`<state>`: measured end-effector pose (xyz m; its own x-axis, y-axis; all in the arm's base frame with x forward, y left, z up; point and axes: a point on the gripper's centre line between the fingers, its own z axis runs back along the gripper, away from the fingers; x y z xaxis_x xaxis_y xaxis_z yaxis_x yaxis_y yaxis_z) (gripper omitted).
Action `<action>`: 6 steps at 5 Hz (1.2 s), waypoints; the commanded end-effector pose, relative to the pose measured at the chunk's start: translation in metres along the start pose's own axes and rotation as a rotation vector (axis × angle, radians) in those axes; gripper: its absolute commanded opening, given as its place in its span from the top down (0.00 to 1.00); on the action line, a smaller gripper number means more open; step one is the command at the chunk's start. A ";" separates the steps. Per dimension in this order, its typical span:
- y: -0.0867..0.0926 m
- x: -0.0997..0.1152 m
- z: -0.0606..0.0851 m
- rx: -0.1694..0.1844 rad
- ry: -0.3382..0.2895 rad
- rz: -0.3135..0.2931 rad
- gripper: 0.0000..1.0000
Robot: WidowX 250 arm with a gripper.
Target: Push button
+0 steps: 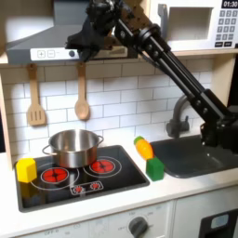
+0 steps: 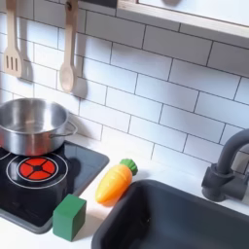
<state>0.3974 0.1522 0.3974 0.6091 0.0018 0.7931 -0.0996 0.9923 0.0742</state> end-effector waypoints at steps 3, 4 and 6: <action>-0.001 0.003 -0.003 0.038 0.040 -0.034 1.00; -0.004 -0.003 0.001 0.086 0.083 -0.044 1.00; -0.033 -0.003 0.001 0.048 0.133 -0.102 0.00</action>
<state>0.3986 0.1168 0.3944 0.7149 -0.0851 0.6940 -0.0632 0.9806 0.1853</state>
